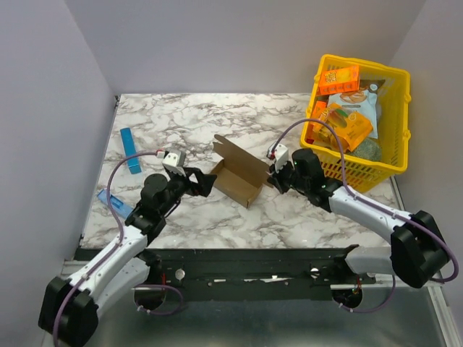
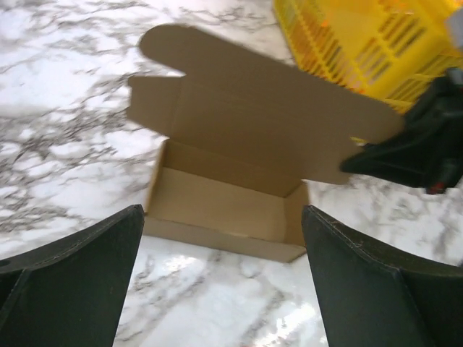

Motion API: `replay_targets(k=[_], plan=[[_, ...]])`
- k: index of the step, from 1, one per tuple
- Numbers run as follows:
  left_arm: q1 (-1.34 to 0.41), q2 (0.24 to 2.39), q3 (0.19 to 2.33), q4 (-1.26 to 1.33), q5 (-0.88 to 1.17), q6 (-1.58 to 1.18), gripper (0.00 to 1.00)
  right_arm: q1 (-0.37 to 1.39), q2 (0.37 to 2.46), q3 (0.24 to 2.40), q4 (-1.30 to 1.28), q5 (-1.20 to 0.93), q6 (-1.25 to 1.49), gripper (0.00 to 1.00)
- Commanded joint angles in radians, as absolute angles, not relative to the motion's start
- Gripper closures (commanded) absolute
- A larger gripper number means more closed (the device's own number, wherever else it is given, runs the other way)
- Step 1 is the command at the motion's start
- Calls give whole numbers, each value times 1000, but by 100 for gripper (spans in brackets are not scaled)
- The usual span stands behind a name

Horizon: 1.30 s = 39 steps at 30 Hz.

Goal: Fold the paper box

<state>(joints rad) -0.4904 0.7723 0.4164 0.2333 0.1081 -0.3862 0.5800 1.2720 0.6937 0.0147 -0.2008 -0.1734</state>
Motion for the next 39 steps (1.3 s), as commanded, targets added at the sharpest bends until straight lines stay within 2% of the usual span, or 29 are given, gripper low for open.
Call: replay_targets(k=[1, 6, 12, 17, 22, 26, 36, 39], plan=[[-367, 926, 339, 667, 247, -361, 1, 554, 1312, 752, -95, -265, -253, 95], [-226, 1153, 390, 848, 464, -316, 1, 497, 1328, 779, -155, -373, -301, 91], [-180, 1343, 472, 885, 603, -285, 2, 472, 1322, 772, -164, -440, -348, 94], [-179, 1486, 598, 818, 738, -238, 6, 471, 1328, 779, -179, -436, -354, 95], [-179, 1526, 635, 772, 726, -181, 6, 469, 1322, 782, -187, -431, -351, 95], [-176, 1587, 658, 790, 729, -189, 1, 468, 1325, 787, -195, -436, -351, 96], [-178, 1686, 729, 830, 761, -222, 1, 468, 1342, 798, -207, -436, -351, 96], [-178, 1723, 758, 805, 784, -224, 5, 468, 1347, 801, -209, -433, -351, 97]])
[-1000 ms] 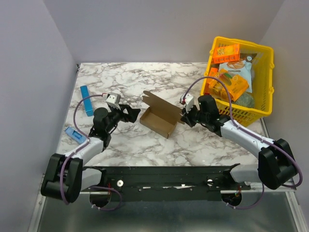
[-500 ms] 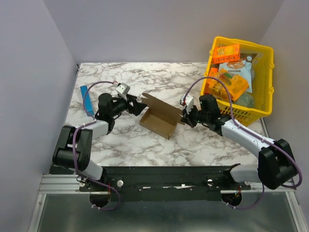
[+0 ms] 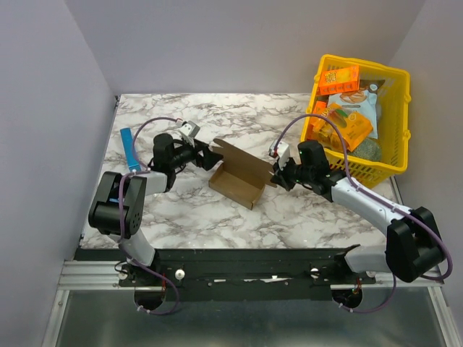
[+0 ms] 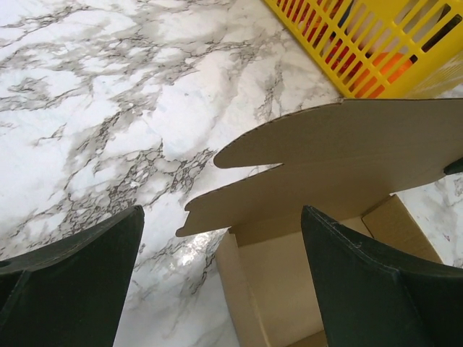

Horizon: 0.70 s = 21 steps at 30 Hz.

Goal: Fold the paper box

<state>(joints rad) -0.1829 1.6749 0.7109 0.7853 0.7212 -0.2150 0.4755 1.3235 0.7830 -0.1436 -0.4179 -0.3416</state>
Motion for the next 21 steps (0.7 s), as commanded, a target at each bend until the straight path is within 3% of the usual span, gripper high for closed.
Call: replay_targets(k=[1, 8, 12, 16, 21], plan=[[-178, 1732, 767, 792, 787, -219, 6, 468, 1347, 799, -210, -433, -351, 97], [-178, 1763, 788, 807, 778, -232, 7, 468, 1348, 801, -210, -433, -351, 97], [-178, 1756, 788, 795, 761, -233, 23, 468, 1350, 802, -212, -416, -350, 97], [-181, 1759, 776, 833, 785, -274, 47, 469, 1350, 805, -212, -403, -347, 97], [-193, 1770, 773, 851, 811, -305, 63, 468, 1351, 811, -212, -354, -339, 97]])
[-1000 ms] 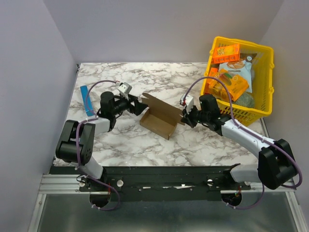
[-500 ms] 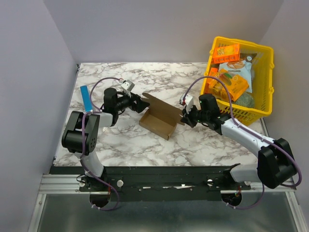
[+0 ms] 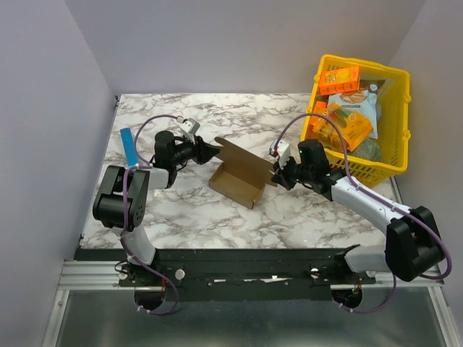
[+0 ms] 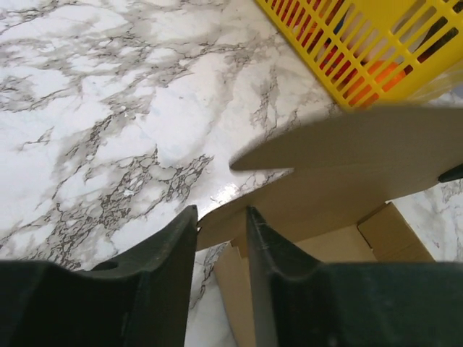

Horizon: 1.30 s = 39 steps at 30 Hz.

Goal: Fold the paper box

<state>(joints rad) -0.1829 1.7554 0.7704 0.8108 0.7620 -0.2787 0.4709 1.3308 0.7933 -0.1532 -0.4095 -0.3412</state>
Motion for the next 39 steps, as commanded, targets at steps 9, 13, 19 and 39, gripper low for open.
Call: replay_targets(k=[9, 13, 19, 39], plan=[[-256, 1721, 758, 776, 762, -247, 76, 468, 1336, 818, -196, -321, -305, 97], [-297, 1698, 741, 776, 695, -230, 84, 469, 1328, 818, -189, -298, -276, 97], [-392, 1649, 683, 805, 531, -207, 100, 486, 1307, 816, -183, -210, -210, 96], [-592, 1486, 427, 894, 137, -245, 100, 606, 1344, 881, -138, 144, 167, 94]])
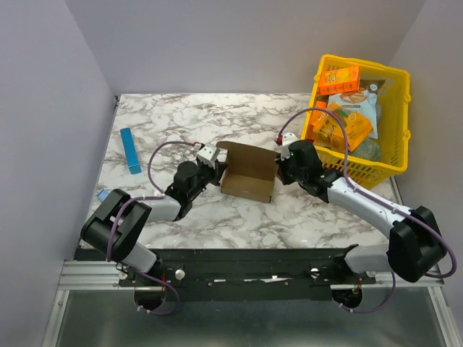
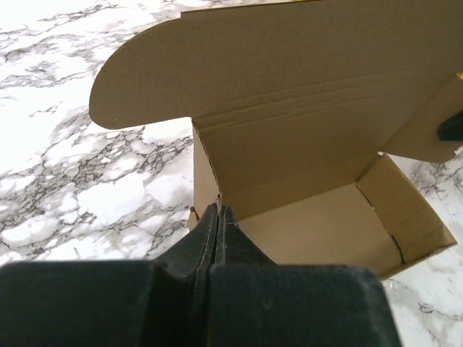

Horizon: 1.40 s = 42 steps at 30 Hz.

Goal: Fold the paper box

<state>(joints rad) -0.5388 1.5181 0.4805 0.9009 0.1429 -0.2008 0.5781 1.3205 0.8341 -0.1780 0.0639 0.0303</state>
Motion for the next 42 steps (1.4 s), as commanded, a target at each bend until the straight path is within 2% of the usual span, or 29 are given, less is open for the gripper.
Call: replay_targets(k=[1, 15, 36, 42], plan=[[-595, 1480, 420, 891, 132, -248, 100, 609, 1345, 879, -127, 153, 185, 93], [-663, 1468, 364, 917, 14, -314, 100, 730, 1396, 899, -103, 374, 373, 93], [-724, 1453, 307, 861, -166, -388, 100, 810, 1427, 827, -90, 549, 658, 91], [-739, 1417, 279, 818, -253, -420, 100, 851, 1419, 785, -97, 647, 719, 84]])
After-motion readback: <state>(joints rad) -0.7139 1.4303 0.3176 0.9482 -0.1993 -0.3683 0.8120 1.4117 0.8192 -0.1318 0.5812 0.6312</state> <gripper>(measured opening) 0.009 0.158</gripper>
